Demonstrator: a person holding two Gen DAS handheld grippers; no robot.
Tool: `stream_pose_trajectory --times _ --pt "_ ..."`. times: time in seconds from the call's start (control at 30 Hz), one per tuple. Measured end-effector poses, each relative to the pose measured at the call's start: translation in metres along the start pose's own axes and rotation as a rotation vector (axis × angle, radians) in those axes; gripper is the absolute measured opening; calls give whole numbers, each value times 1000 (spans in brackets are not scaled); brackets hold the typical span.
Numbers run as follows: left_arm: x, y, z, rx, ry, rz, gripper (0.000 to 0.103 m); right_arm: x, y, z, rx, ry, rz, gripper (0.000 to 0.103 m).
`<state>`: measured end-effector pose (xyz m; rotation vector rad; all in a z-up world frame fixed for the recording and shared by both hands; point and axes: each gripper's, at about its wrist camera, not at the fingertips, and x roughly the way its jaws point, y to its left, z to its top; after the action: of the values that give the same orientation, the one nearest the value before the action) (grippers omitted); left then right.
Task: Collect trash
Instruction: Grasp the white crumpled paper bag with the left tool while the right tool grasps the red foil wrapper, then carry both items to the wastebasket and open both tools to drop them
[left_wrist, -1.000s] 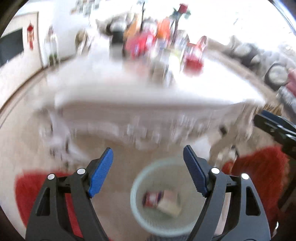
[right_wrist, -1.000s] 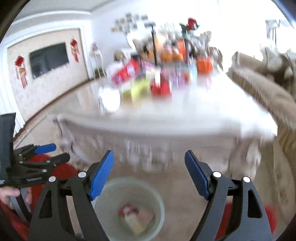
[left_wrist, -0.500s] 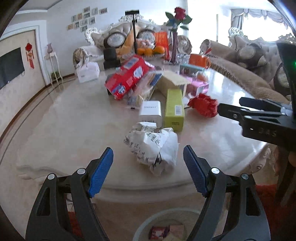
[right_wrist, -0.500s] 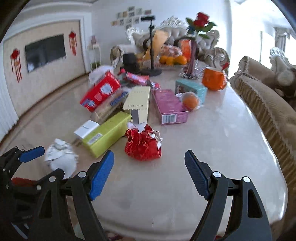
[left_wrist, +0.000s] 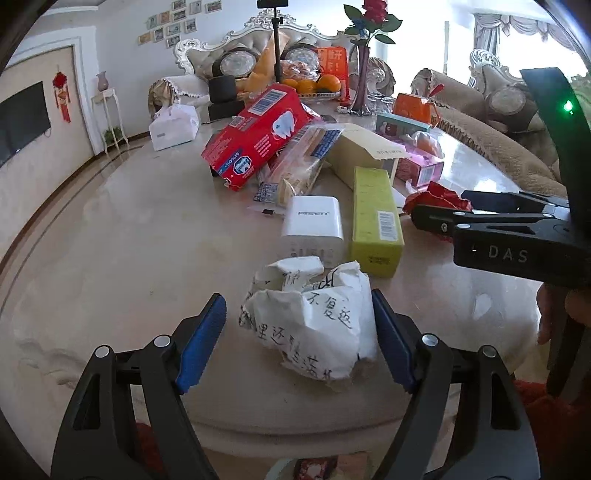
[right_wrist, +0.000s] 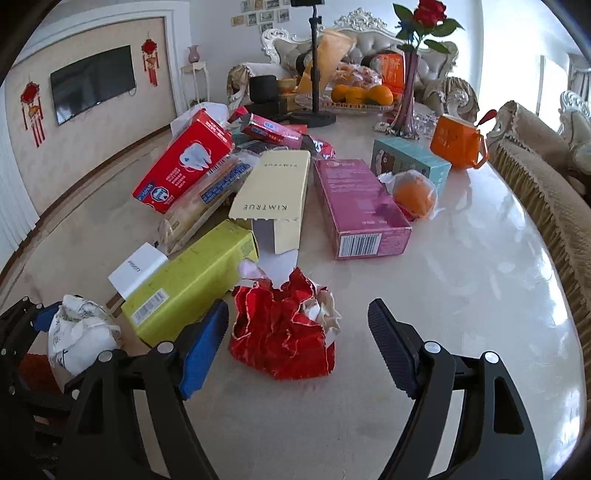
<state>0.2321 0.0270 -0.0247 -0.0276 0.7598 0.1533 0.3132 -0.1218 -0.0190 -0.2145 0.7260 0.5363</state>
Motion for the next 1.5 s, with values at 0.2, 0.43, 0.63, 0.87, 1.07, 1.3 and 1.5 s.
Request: stream_pose_trajectory --times 0.2,0.43,0.63,0.87,1.07,1.3,1.5 --pt "-5 6 2 20 1 -38 40 -9 -1 -3 26 -16 17 40" --pt "-31 25 6 -24 -54 -81 40 -49 -2 -7 97 -83 76 40" --pt "-90 38 -12 -15 -126 -164 40 -117 15 -38 117 -186 148 40" --pt "-130 31 -73 36 -89 -250 40 -152 54 -108 114 -144 190 40" --pt "-99 10 -149 95 66 -287 40 -111 71 -175 173 63 207 40" --pt "-44 -18 -204 164 253 -300 43 -56 89 -222 135 249 157 40" --pt "-29 -14 -211 131 316 -265 67 -39 91 -237 135 295 152 46"
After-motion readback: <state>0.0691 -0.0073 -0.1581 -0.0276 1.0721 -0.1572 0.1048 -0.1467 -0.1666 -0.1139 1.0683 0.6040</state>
